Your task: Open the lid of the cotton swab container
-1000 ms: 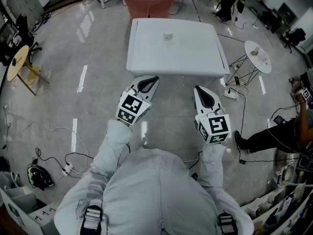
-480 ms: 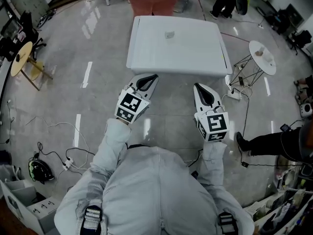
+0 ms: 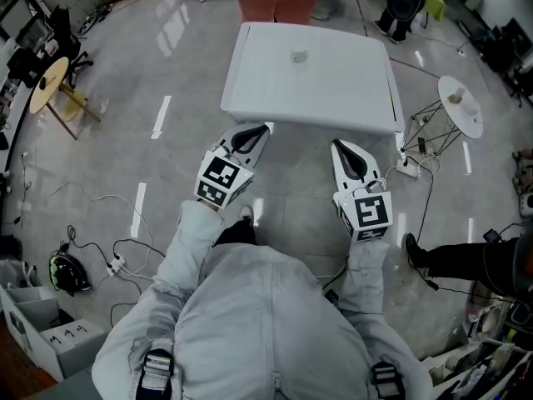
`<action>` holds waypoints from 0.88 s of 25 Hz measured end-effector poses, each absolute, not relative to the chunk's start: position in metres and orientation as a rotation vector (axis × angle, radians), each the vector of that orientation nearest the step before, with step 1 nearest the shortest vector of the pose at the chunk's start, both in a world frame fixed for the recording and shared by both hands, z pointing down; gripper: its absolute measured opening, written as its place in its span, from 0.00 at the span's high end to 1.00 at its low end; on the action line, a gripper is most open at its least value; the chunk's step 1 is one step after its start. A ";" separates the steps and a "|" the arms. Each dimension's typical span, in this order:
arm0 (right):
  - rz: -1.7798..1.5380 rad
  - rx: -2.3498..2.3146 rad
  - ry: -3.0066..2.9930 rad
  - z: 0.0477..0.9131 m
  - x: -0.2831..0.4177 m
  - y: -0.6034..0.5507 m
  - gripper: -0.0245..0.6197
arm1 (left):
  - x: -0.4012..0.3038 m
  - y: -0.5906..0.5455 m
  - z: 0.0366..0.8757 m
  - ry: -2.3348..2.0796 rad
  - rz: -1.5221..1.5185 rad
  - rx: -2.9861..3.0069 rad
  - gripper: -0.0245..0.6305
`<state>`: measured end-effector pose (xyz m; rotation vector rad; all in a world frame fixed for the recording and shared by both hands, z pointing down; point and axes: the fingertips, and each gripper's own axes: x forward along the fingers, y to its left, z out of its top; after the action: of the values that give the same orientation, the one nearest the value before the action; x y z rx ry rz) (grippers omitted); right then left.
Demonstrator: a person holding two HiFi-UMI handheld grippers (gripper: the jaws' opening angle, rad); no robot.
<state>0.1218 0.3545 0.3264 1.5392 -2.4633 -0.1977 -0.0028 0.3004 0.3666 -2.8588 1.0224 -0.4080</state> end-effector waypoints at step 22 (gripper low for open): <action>-0.018 1.610 -2.363 0.357 0.161 0.079 0.91 | 0.042 0.016 0.374 0.936 -0.372 -2.892 0.93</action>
<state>0.1608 0.0792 0.3572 1.6103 -2.3632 -0.0183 0.0419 0.0161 0.3741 -2.8919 0.9357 -0.3718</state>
